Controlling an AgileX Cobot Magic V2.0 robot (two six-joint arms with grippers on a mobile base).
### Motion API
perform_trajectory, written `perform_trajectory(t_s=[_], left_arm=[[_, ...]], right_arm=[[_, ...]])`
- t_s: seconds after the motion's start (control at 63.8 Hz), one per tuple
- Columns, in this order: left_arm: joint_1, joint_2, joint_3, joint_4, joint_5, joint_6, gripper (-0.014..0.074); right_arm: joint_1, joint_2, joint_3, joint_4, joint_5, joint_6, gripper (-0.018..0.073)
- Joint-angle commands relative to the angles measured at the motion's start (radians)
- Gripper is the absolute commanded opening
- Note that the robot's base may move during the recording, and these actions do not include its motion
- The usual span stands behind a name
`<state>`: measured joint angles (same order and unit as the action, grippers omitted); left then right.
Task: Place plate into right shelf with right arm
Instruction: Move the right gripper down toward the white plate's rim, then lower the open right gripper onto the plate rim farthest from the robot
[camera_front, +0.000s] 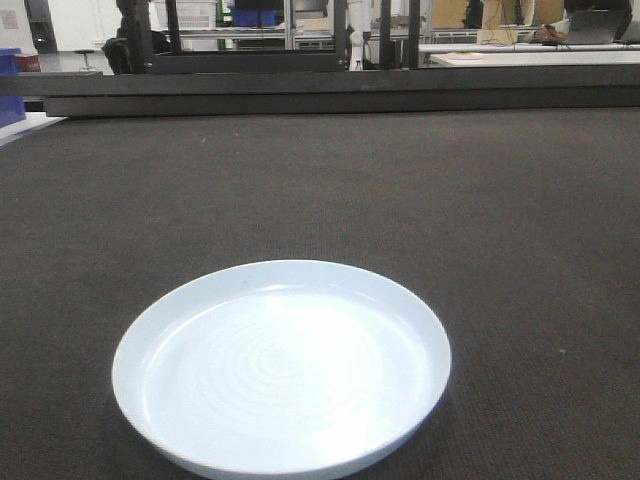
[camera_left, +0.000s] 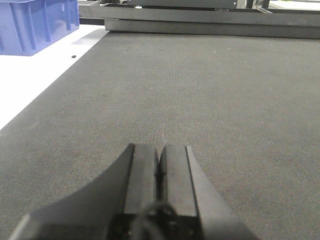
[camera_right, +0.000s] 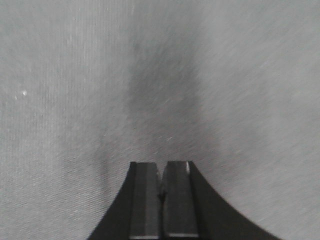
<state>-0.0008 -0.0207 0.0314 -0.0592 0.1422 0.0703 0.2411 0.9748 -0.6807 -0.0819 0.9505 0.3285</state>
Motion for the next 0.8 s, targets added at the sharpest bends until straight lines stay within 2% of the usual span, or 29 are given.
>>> perform_trajectory(t_s=[0.0, 0.031, 0.125, 0.204, 0.361, 0.612, 0.784], left_arm=[[-0.004, -0.002, 0.008, -0.004, -0.087, 0.003, -0.0047], [-0.004, -0.002, 0.008, -0.004, -0.087, 0.003, -0.0047], [-0.004, -0.002, 0.008, -0.004, -0.087, 0.003, -0.0047], [-0.004, -0.002, 0.008, -0.004, -0.087, 0.003, -0.0047], [-0.004, -0.002, 0.008, -0.004, -0.087, 0.003, -0.0047], [-0.004, -0.002, 0.008, -0.004, -0.087, 0.003, -0.0047], [-0.004, -0.002, 0.008, -0.004, -0.087, 0.003, -0.0047]], right_arm=[[0.077, 0.064, -0.064, -0.041, -0.007, 0.079, 0.0222], [0.109, 0.097, -0.080, -0.043, -0.006, 0.089, 0.0323], [0.191, 0.173, -0.126, -0.043, -0.009, 0.114, 0.0520], [0.249, 0.247, -0.177, -0.024, -0.009, 0.134, 0.0603], [0.336, 0.376, -0.273, 0.036, -0.009, 0.192, 0.0610], [0.432, 0.559, -0.415, 0.040, -0.019, 0.407, 0.0610], [0.461, 0.629, -0.466, 0.040, -0.024, 0.415, 0.0610]])
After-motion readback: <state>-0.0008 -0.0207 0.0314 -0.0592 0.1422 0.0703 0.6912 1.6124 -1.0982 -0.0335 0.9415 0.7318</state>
